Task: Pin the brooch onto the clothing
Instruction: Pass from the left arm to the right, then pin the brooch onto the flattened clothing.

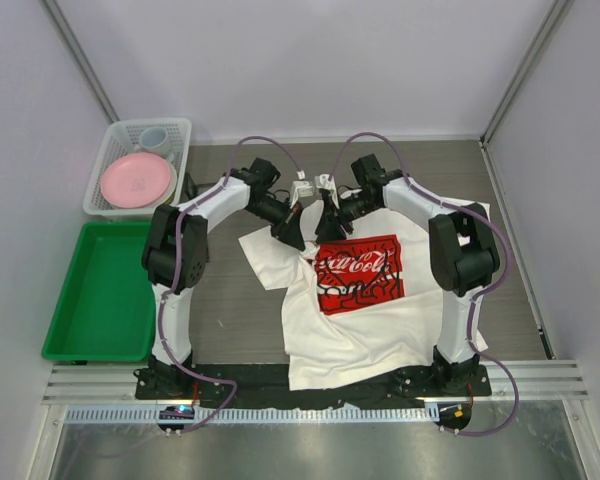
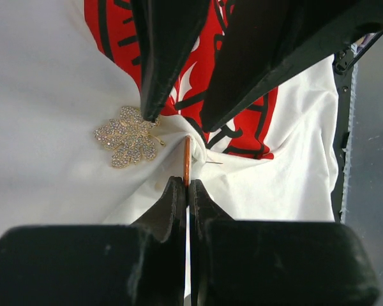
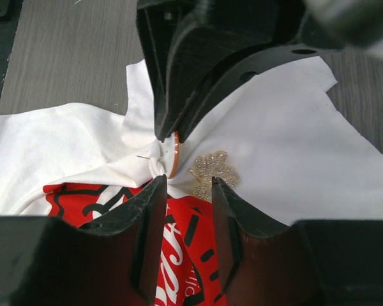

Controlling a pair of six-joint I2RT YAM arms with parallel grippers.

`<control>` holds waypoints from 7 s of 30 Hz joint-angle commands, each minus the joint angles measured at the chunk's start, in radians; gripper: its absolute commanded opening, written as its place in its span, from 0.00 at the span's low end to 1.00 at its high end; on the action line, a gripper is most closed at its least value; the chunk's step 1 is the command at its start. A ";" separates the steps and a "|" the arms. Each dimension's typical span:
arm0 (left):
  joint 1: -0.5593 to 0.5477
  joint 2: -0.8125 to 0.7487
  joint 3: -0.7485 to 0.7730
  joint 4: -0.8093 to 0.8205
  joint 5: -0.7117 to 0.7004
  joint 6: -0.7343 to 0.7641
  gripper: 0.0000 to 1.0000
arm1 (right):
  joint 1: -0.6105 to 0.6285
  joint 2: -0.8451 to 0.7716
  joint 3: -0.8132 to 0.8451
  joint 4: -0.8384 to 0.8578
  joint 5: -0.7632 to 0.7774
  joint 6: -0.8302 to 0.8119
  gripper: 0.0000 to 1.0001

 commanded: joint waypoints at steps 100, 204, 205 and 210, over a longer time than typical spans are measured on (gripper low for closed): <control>0.081 -0.490 -0.777 1.234 -0.223 -0.807 0.86 | -0.030 -0.026 -0.250 0.860 -0.049 1.169 0.01; 0.010 -0.253 -0.676 1.534 -0.257 -1.096 0.22 | -0.043 -0.120 -0.294 0.898 -0.140 1.013 0.01; 0.010 -0.252 -0.674 1.529 -0.257 -1.094 0.21 | -0.039 -0.123 -0.280 0.842 -0.140 0.983 0.01; 0.012 -0.250 -0.670 1.512 -0.257 -1.091 0.17 | -0.037 -0.138 -0.268 0.778 -0.144 0.885 0.01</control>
